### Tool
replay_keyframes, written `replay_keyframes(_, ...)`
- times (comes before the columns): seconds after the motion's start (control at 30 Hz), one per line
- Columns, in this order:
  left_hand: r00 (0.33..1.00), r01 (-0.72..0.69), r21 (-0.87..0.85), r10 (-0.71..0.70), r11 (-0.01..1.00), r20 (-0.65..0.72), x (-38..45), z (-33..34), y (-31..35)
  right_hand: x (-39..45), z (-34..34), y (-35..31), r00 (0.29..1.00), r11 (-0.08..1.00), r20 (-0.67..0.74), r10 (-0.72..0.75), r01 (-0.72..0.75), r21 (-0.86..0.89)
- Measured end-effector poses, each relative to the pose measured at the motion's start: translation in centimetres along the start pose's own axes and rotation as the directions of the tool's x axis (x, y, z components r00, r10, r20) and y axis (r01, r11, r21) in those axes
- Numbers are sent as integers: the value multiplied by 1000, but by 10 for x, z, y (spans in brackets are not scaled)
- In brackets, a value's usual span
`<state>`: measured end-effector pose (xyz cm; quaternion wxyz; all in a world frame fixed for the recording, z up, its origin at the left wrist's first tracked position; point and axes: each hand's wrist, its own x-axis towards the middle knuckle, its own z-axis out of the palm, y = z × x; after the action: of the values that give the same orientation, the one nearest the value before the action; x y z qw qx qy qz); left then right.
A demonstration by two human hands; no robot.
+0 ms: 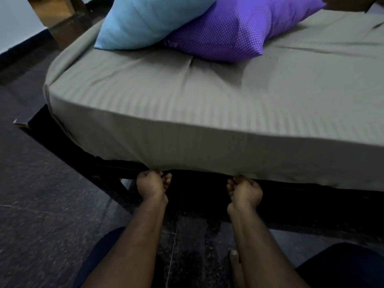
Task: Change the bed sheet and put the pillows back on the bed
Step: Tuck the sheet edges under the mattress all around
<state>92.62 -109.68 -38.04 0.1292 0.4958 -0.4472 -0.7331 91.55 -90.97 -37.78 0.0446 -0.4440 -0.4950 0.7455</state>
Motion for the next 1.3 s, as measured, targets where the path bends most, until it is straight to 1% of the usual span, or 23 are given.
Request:
replay_keyframes(0.1,996,84,-181,-84,980,9,-1,9,6,-3,8,-14,993,964,71,89,-104,246)
replay_keyframes(0.17,993,118,-268,-105,956,60,-5,13,6,-3,10,-19,975,920,163,153,-201,336)
replay_keyframes(0.23,984,131,-267,-94,955,150,-13,16,2,-4,12,-23,954,879,248,170,-260,399)
replay_keyframes(0.3,972,154,-255,-101,954,211,-18,20,-3,-2,13,-24,942,842,301,151,-282,459)
replay_keyframes(0.47,948,255,-255,-190,933,255,-19,22,3,7,19,-26,915,749,388,108,-332,574)
replay_keyframes(0.57,914,335,-255,-247,907,323,-28,29,7,8,27,-27,916,734,393,81,-321,598)
replay_keyframes(0.67,911,370,-370,-256,852,323,-39,43,12,9,31,-23,929,715,363,74,-303,629)
replay_keyframes(0.77,931,347,-513,-223,785,289,-42,58,12,6,27,-15,926,709,365,95,-321,628)
replay_keyframes(0.83,945,307,-584,-169,752,280,-44,69,15,-3,23,-5,910,753,393,131,-350,558)
replay_keyframes(0.87,948,298,-593,-159,748,276,-45,74,18,-9,22,1,902,787,403,156,-360,502)
replay_keyframes(0.93,942,324,-585,-195,744,275,-44,83,21,-22,26,8,879,842,439,188,-374,389)
replay_keyframes(1.0,932,352,-577,-219,737,289,-44,84,22,-26,33,8,854,850,490,175,-382,362)
replay_keyframes(1.03,924,362,-561,-205,745,323,-45,80,23,-23,38,8,841,849,517,162,-385,361)
replay_keyframes(1.13,906,354,-414,-199,838,372,-38,54,24,-12,50,6,784,821,610,115,-421,385)
replay_keyframes(1.2,910,346,-298,-241,889,338,-26,28,26,-3,54,8,744,798,660,101,-457,393)
replay_keyframes(1.23,921,325,-277,-235,904,311,-20,15,28,-2,56,8,734,788,672,92,-466,401)
replay_keyframes(1.3,951,262,-332,-183,906,249,-7,-4,33,-5,55,9,739,763,665,109,-491,420)
